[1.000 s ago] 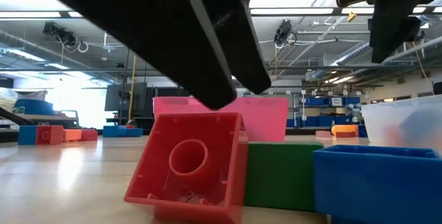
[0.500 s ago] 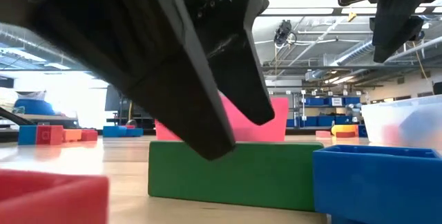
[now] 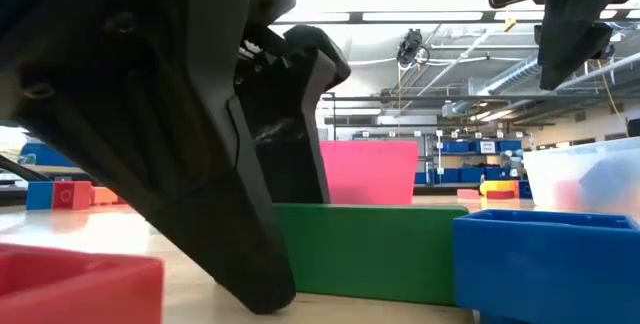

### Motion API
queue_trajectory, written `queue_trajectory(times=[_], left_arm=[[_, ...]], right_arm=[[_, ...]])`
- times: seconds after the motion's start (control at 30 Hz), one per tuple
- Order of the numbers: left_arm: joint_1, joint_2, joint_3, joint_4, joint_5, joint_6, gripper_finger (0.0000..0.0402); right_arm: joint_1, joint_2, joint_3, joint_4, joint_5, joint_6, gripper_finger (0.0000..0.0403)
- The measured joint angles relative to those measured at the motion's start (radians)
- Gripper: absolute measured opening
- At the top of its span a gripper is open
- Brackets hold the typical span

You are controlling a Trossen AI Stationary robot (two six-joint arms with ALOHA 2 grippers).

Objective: Sort blocks by size
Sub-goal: Put the green block into the red bin

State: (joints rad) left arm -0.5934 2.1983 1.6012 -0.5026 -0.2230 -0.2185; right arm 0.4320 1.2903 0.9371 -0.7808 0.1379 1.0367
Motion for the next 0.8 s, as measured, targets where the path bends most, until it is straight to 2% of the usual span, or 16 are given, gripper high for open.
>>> queue_trajectory(times=[0.3,0.47,0.8], left_arm=[[0.001,-0.004,-0.002,0.031,-0.011,0.03,0.0057],[0.01,-0.07,-0.003,0.031,0.012,0.058,0.0056],[0.125,-0.289,-0.003,-0.155,-0.007,0.114,0.0056]], right_arm=[[0.0,0.0,0.0,0.002,0.002,0.001,0.0195],[0.0,0.0,0.0,0.003,0.002,0.01,0.0195],[0.0,0.0,0.0,0.011,0.002,0.014,0.0195]])
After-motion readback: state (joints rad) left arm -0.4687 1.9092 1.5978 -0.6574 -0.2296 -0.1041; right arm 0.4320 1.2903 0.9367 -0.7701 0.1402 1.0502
